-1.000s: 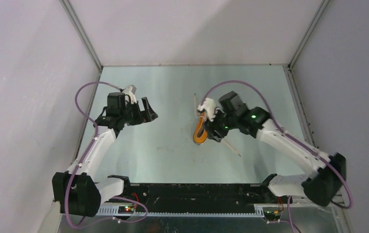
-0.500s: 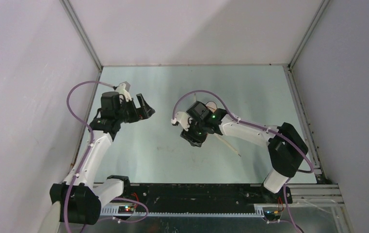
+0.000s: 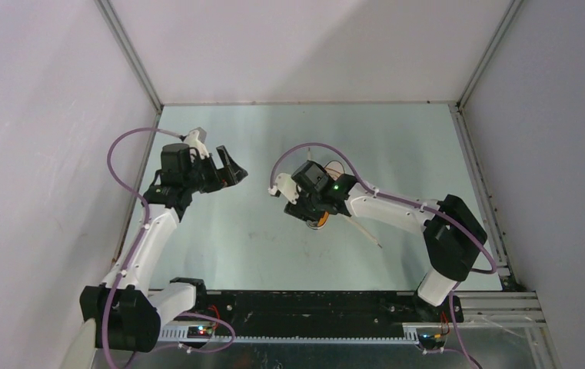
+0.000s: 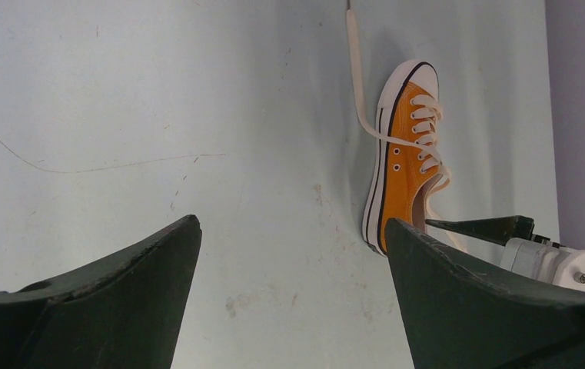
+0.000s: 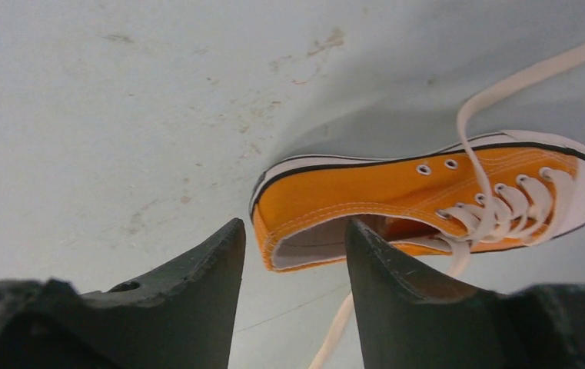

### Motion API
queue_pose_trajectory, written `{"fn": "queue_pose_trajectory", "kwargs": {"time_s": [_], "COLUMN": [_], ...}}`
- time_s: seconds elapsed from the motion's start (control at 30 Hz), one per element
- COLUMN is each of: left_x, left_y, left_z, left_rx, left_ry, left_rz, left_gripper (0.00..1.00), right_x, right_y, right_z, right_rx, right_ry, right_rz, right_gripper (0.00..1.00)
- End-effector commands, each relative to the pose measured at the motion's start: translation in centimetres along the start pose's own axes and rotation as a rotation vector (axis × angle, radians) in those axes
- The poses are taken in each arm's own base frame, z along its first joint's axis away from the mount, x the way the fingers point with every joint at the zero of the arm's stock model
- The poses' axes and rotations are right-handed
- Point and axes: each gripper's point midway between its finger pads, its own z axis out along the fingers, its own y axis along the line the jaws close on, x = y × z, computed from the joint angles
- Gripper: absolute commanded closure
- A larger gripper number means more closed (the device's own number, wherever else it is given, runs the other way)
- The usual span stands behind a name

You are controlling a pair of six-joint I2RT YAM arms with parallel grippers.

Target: Tie the shoes

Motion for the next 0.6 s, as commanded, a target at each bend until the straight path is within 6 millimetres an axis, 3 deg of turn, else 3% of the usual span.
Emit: {"fn": "queue_pose_trajectory", "kwargs": {"time_s": [0.0, 0.13, 0.3, 0.37, 0.43, 0.57], "left_x": [-2.5, -2.6, -2.8, -3.1, -3.5, -3.9], "left_y": [-1.6, -1.7, -1.8, -1.9, -2.1, -1.8], "left_z": [-0.5, -0.5, -0.6, -0.7, -0.7, -0.3], "left_rx": [0.053, 0.055, 0.057, 0.057, 0.062, 0.048], "left_ry": [-0.065, -0.066, -0.071, -0.078, -0.087, -0.096], "left_rz": [0.004, -0.001, 0.004, 0.006, 0.01, 0.013], "left_gripper": [0.04, 0.04, 0.04, 0.04, 0.04, 0.04], "right_x": [-1.2, 0.9, 1.7, 2.0, 2.0, 2.9], "right_y": [-1.7, -0.8, 1.4, 2.2, 2.6, 4.0], "right_z": [-0.9, 0.0, 0.4, 0.2, -0.3, -2.0], "right_rx": [0.096, 0.069, -0.046, -0.08, -0.089, -0.151], "right_ry": [-0.032, 0.02, 0.035, 0.044, 0.039, 0.04], "right_rz": [-0.018, -0.032, -0.04, -0.047, -0.096, -0.212], "right_gripper": [0.44, 0.46, 0.51, 0.66, 0.95, 1.0]}}
